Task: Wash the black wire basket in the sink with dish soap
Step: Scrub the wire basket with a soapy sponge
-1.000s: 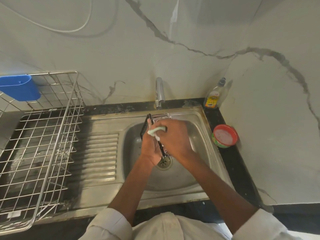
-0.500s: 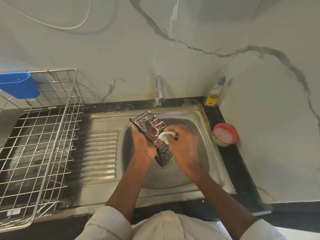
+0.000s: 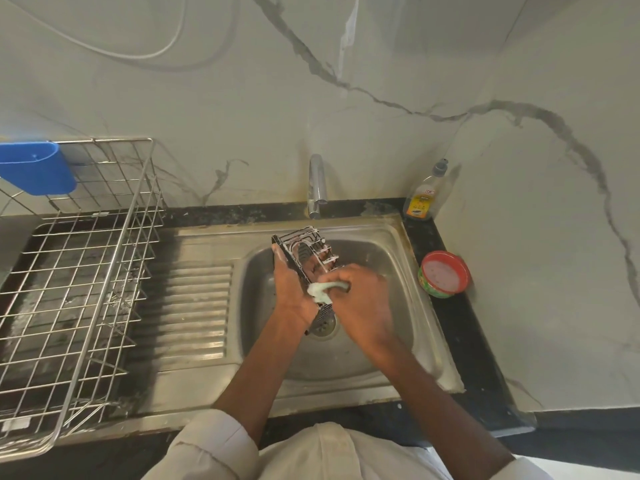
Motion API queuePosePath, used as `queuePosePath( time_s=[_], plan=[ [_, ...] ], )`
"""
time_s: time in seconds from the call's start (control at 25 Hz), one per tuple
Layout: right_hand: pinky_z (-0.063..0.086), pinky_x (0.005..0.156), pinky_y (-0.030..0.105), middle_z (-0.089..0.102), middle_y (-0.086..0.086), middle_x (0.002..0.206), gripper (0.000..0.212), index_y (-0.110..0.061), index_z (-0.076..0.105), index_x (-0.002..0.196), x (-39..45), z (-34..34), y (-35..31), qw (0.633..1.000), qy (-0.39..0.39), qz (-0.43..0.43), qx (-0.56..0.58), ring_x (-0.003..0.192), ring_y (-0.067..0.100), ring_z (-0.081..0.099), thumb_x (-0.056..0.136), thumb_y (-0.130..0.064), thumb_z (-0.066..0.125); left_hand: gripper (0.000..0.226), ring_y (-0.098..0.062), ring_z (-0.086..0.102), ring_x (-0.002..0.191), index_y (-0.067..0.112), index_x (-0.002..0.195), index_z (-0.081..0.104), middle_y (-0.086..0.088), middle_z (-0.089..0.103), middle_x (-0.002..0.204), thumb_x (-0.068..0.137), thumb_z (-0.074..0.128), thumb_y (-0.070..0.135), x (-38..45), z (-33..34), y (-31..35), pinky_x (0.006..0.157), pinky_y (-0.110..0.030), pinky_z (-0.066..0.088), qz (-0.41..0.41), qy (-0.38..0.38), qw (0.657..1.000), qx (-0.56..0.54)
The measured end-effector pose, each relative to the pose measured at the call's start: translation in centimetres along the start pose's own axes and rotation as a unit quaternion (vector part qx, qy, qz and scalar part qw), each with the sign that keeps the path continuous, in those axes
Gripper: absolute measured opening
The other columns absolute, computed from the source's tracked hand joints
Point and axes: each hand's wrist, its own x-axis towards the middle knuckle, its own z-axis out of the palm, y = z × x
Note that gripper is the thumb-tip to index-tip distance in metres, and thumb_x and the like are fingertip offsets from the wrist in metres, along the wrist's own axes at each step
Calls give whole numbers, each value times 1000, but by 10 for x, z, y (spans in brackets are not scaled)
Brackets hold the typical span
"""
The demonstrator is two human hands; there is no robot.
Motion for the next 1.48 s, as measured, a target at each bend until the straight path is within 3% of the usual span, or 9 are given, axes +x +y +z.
queuePosePath(
  time_s=[0.12,0.32,0.44,0.6,0.84,1.0,1.2,1.36,1.48],
  plan=[
    [60,79,34,76,-10,94,26,-26,82,97,3,-8,19,996,74,47,-33,81,5,69,84,-4,76,71,-34,70,101,25,96,83,-15,74,109,104,32,74,1,-4,7,112,-62,44,3,10,1000,-30],
    [52,62,15,75,-10,89,16,-20,82,94,-4,6,6,996,57,-70,-13,73,3,66,83,-9,83,64,-38,67,109,21,109,67,-24,69,124,106,29,72,7,-5,7,107,-56,49,9,37,998,-52],
    [44,61,7,73,-5,91,14,-15,79,94,10,-2,17,989,140,-15,-34,72,5,63,85,-6,80,67,-39,72,108,24,112,69,-22,74,121,105,26,75,6,-9,5,100,-58,53,0,32,999,-33],
    [44,61,9,74,-9,89,14,-19,81,94,-3,5,17,996,45,-53,-51,71,0,62,85,-9,81,64,-36,72,100,21,116,65,-22,69,125,106,28,72,7,-11,3,98,-52,54,7,24,999,-49],
    [34,65,-7,76,-1,97,18,-12,82,100,19,-11,13,982,181,12,-55,70,-7,58,87,-2,76,74,-43,68,121,22,131,66,-23,68,139,104,25,77,4,-8,0,81,-54,61,-8,0,1000,-29],
    [34,67,-7,75,4,104,23,-10,82,101,22,-19,5,972,225,-15,-63,82,8,66,85,5,73,78,-46,65,129,24,147,56,-24,66,142,101,29,81,3,-10,-2,101,-72,52,-22,-19,999,-26],
    [50,77,18,75,-5,105,31,-21,82,100,21,-16,3,995,20,16,-97,88,10,67,87,4,69,71,-38,70,113,26,123,68,-23,68,139,102,26,79,-9,1,-2,100,-56,54,-27,-31,999,32],
    [46,71,7,75,-11,95,32,-23,83,89,13,-20,0,999,-28,-12,-24,83,0,67,80,5,73,82,-30,75,86,15,103,82,-17,74,108,102,31,78,-20,2,2,75,-39,65,-41,-78,995,42],
    [56,75,17,78,-13,89,31,-26,82,84,15,-29,-9,994,-95,-13,60,83,0,73,76,3,80,77,-28,77,83,12,102,81,-14,77,99,106,32,71,-25,0,10,70,-36,64,-28,-112,992,41]
  ],
)
